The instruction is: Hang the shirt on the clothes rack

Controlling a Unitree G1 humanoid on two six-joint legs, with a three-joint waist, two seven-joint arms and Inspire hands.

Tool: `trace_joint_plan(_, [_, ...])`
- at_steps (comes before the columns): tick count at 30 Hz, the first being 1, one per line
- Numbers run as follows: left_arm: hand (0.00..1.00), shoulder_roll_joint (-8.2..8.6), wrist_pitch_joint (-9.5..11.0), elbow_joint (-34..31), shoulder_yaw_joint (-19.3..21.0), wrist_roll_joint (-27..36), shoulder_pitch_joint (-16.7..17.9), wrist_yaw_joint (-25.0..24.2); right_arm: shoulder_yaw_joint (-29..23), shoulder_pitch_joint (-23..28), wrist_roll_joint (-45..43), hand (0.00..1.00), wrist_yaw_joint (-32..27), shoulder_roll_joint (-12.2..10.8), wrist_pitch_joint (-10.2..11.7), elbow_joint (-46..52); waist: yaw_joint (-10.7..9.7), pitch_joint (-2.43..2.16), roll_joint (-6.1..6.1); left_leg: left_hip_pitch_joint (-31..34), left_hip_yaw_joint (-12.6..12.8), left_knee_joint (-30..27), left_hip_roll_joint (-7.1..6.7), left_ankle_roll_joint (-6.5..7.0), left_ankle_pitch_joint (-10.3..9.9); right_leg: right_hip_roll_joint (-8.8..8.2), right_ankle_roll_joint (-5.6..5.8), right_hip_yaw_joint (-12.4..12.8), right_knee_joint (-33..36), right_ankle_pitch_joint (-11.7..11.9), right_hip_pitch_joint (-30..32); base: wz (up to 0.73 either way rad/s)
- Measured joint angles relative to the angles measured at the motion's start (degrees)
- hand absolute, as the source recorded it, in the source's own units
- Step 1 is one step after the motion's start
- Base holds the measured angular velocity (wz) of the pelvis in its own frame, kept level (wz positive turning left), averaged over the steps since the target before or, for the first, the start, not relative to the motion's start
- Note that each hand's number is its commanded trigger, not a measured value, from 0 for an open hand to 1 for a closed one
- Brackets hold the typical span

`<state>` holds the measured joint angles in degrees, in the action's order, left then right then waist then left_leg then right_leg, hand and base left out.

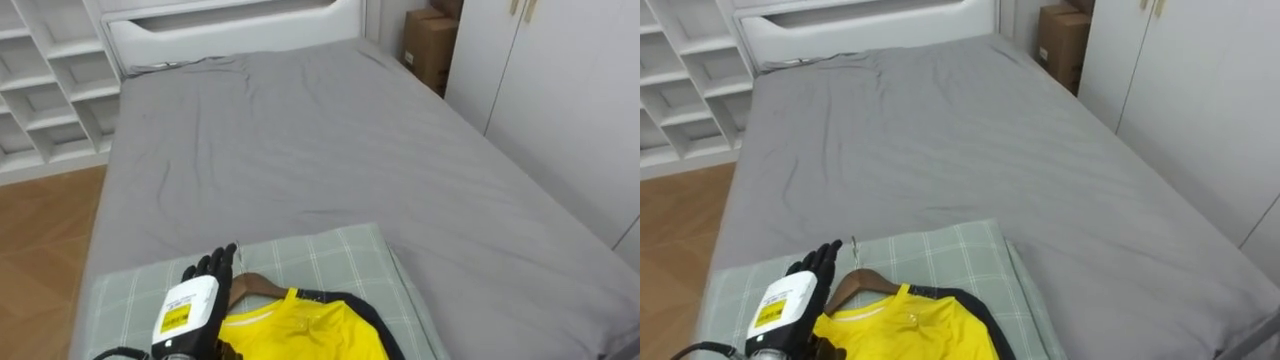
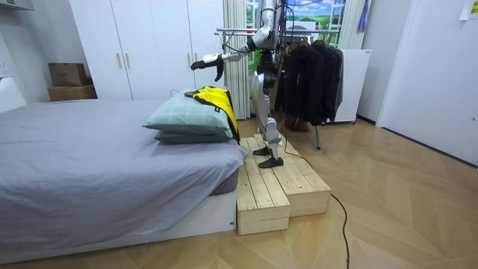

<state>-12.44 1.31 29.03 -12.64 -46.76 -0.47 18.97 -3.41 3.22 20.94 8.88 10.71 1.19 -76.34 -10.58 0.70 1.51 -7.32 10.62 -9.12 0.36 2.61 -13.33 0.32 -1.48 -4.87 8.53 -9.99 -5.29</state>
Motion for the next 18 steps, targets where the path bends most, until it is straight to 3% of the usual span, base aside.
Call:
trace_joint_plan(15, [0.00,0.29,0.01,2.59,1.43,0.07,-0.01,-1.67,-0.17,0.55,-0.04,0.00,0.04,0.02,0.08,0.42,-0.01,-0.44,0.68,0.12,-0.01,-0.04,0.03,0.01,0.01,0.03,-0.03,0.07,0.20,0.06,-0.15,0.00])
trace_joint_plan(18, [0.00,0.29,0.19,3.66,2.06,2.52,-0.03,-1.71,-0.25,0.85,0.03,0.00,0.05,0.02,0.04,0.43,0.01,-0.47,0.78,-0.34,0.00,-0.04,0.05,0.00,0.01,0.07,-0.02,0.05,0.18,0.06,-0.66,0.00])
